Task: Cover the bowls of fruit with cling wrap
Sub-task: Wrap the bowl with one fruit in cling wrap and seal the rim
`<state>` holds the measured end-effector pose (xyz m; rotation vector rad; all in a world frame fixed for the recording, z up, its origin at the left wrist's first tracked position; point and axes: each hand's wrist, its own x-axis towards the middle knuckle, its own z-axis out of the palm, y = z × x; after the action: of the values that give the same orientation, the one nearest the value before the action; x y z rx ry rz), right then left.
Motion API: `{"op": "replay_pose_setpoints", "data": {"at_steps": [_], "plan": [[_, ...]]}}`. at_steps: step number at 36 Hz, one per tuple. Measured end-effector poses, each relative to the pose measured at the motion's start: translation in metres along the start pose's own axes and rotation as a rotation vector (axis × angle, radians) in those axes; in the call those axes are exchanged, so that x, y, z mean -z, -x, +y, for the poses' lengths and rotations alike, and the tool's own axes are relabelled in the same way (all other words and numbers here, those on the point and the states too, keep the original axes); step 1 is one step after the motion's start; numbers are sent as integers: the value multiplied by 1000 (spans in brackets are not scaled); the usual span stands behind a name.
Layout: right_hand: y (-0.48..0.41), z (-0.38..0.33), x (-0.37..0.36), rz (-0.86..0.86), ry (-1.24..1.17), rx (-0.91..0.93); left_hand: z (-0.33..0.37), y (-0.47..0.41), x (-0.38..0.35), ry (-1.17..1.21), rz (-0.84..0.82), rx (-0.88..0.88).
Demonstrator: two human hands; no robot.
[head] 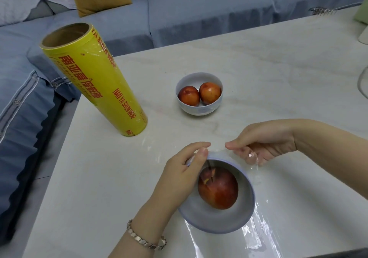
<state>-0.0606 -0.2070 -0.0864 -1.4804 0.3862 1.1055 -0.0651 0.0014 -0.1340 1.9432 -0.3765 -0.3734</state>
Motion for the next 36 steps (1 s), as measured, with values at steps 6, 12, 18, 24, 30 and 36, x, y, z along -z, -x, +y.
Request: {"op": "replay_pose_setpoints", "data": {"at_steps": [6, 12, 18, 24, 30, 36], "plan": [[-4, 16, -2, 94, -144, 325, 3, -3, 2, 2, -36, -4], [-27, 38, -16, -17, -596, 614, 4, -3, 3, 11, -49, -36], [-34, 31, -35, 46, -740, 687, -1, -3, 4, 38, -69, -24], [-35, 22, -46, 405, -589, 518, -4, -3, 4, 12, -16, -22], [-41, 21, -44, 568, -377, 405, -3, 0, 4, 59, -33, -62], [-42, 20, -44, 530, -308, 319, -5, 1, 4, 58, -43, -67]]}}
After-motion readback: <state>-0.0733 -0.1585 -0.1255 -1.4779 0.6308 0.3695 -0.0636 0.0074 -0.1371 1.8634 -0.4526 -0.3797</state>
